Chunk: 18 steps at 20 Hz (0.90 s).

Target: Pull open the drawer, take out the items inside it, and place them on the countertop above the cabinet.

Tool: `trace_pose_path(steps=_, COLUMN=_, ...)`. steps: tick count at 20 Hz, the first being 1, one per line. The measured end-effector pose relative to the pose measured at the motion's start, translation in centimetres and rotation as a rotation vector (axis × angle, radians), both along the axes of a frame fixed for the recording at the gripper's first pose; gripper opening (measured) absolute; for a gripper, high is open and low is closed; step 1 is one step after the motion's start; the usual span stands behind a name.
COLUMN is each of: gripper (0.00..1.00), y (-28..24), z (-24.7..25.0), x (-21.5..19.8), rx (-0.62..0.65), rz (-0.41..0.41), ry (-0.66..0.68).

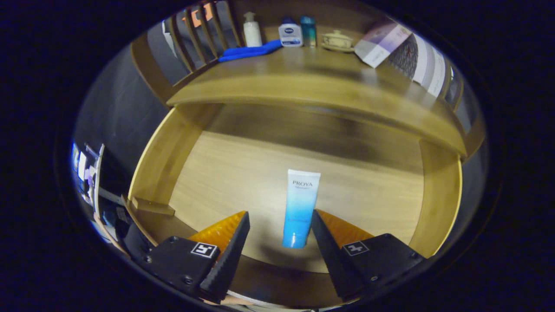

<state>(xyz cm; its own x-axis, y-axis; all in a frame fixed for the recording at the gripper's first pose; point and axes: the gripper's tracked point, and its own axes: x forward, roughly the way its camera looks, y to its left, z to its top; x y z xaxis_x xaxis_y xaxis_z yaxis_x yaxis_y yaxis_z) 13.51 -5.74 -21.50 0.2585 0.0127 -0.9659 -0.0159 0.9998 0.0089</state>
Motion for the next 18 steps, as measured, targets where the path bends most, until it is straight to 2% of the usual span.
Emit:
trace_pose_path(steps=7, gripper=0.84, y=-0.9, z=-2.4, x=0.0, rx=-0.045, rz=-0.037, ry=0.085)
trace_pose_path(steps=8, gripper=0.8, y=-1.1, z=-2.6, x=0.1, rx=-0.057, rz=-0.043, ry=0.076)
trace_pose_path(steps=12, gripper=0.48, y=-1.4, z=-2.8, x=0.0, rx=-0.076, rz=-0.034, ry=0.062)
trace_pose_path(steps=18, gripper=0.47, y=-1.2, z=-3.0, x=-0.2, rx=-0.085, rz=-0.029, ry=0.079)
